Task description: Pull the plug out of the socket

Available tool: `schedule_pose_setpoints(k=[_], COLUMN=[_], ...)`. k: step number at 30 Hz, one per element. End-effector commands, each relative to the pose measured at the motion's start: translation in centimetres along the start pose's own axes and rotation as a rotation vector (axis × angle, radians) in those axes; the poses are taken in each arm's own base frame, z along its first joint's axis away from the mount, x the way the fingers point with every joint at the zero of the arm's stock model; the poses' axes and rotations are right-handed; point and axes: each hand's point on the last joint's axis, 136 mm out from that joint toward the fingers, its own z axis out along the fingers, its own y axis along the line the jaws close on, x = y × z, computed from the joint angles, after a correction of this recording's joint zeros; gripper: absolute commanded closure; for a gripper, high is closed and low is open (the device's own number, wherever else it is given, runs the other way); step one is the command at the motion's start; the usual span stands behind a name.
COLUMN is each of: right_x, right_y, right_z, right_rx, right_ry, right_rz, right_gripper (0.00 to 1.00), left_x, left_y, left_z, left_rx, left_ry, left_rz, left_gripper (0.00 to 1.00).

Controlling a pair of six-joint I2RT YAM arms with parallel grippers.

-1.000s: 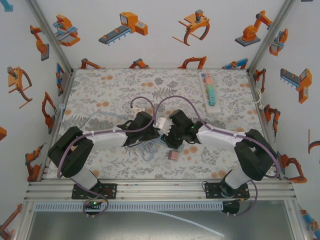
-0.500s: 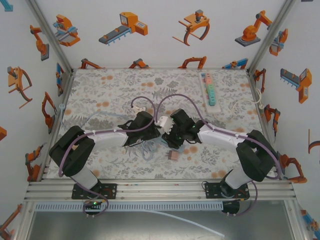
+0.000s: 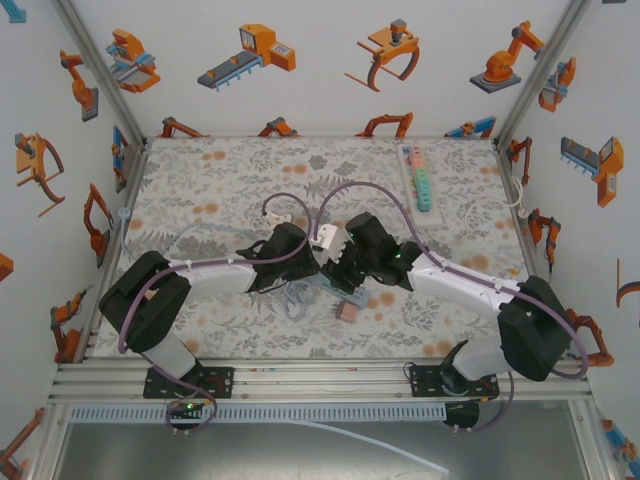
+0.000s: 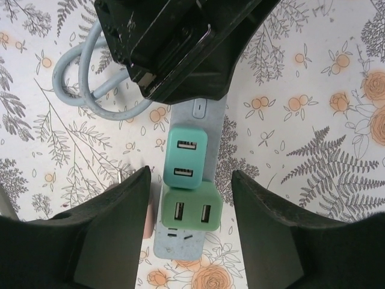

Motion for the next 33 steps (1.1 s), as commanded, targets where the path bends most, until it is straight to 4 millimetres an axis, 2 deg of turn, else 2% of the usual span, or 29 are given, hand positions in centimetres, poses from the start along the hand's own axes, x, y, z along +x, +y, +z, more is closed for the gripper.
schedule_pose_setpoints(k=[1,5,11,15,21,29,33], right_x=[1.0,2.5,3.4,3.2,2.3,-0.3,0.5], right_y=[0.9,0.2,-0.5,-0.5,-0.6,-1.3,-1.7], right_z=[0.0,0.5,1.5,1.7,1.2,0.0,0.3], right_rx=[-0.045,-0.005,0.014,0.007,0.017,0.026,0.043], right_ry=[0.045,0.112,0.183,0.177,0.139,0.052,0.084], right_rz=[-0.007,0.009,0.029,0.037,0.052,0.118,0.144], right_gripper=[0.45,0.46,0.51,0.6,0.82,0.92,0.96], left_x=[10.9,10.9,10.9,10.9,11.0,10.9,11.0], left_y=[13.6,13.5,13.6,13.6,13.6,13.6,13.6], left_z=[-1.1,-1.1,-1.1,-1.1,-1.1,-1.1,-1.1], left_rx=[-0.452,-0.45,-0.451,-0.452,-0.45,-0.449,-0.451], left_ry=[0.384,0.384,0.384,0.384,0.385,0.384,0.386], left_rz=[0.213,0.214,0.214,0.213,0.214,0.213,0.214], left_gripper=[0.65,0.65,0.65,0.65,0.65,0.65,0.65])
